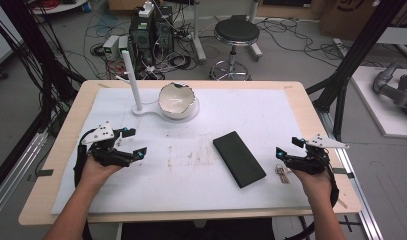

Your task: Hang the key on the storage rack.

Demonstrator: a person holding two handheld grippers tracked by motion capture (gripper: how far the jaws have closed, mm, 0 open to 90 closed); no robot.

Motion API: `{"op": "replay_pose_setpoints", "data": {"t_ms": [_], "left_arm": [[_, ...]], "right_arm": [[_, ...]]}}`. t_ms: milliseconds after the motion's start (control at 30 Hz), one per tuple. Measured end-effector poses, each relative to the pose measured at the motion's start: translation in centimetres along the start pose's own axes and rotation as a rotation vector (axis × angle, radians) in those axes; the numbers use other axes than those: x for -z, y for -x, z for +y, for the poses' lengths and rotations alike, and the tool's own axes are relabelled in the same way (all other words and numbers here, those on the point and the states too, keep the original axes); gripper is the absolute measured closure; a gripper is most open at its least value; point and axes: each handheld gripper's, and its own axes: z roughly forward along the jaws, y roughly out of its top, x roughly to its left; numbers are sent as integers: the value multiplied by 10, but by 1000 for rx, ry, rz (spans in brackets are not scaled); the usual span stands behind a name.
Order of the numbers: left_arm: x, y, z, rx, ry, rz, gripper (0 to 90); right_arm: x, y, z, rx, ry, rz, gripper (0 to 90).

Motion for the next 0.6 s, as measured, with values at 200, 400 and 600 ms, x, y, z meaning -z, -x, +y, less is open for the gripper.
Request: {"op": "replay_pose_setpoints", "data": {"t_ms": [200,400,600], "left_arm": [[-2,-1,0,-2,-8,4,116],[-2,2,1,-16,-17,-5,116],[-2,2,0,-17,-20,-11,116]], "right_arm": [[2,1,-1,-6,5,-7,201],[5,4,-3,-14,11,-19,200],[4,1,-3,-15,0,4,200]]}}
